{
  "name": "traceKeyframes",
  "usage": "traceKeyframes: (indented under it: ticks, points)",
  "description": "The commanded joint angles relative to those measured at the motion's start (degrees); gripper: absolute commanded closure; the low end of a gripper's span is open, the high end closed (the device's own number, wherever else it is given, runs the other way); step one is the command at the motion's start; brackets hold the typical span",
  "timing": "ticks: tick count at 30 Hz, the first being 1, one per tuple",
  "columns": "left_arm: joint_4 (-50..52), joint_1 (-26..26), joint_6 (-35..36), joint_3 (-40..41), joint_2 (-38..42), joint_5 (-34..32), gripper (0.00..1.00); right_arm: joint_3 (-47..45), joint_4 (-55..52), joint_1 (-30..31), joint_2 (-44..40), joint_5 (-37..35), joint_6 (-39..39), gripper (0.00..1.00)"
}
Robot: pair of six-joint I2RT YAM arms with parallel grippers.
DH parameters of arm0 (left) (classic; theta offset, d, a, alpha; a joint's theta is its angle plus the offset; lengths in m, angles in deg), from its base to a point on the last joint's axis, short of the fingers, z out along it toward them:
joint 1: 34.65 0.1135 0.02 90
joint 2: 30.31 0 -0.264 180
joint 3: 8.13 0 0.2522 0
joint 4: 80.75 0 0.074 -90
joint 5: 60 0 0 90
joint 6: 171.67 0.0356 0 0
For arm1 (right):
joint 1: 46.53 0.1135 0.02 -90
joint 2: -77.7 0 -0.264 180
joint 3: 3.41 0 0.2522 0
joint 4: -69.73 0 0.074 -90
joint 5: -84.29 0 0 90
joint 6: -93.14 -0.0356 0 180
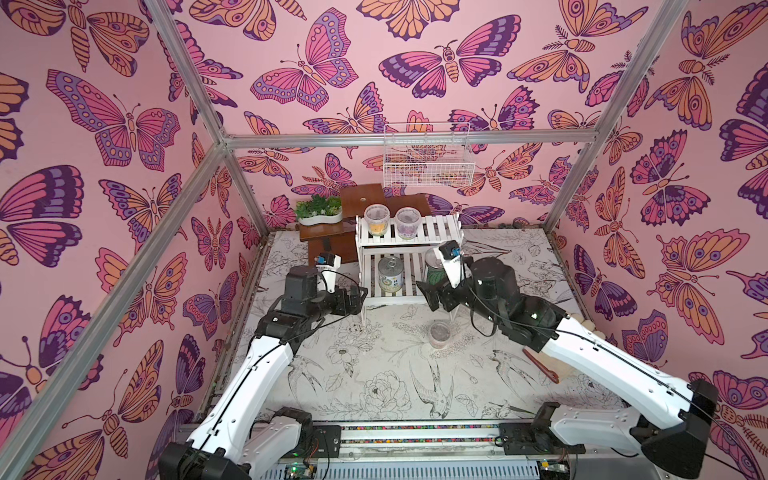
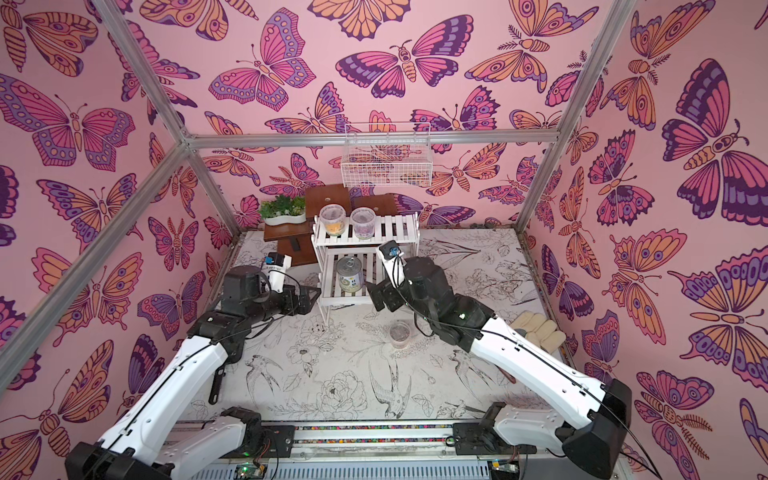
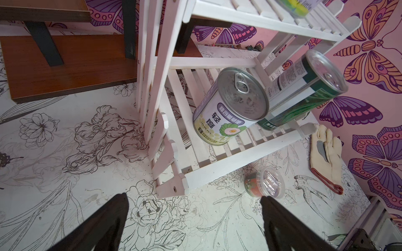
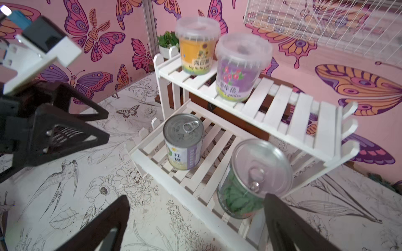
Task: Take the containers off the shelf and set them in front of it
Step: 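Pick up a container from the shelf.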
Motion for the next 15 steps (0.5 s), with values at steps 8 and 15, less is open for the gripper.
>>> traceKeyframes:
  ticks: [8,15]
  points:
    - [0.3,0.3,1.0,-0.2,-0.1,4.3,0.00,15.3,-1.7,-11.6,12.3,17.5,4.5,0.01]
    - [0.3,0.7,1.1,-0.2,-0.2,4.9,0.00,21.8,0.9,-13.6,18.9,22.2,4.3,0.01]
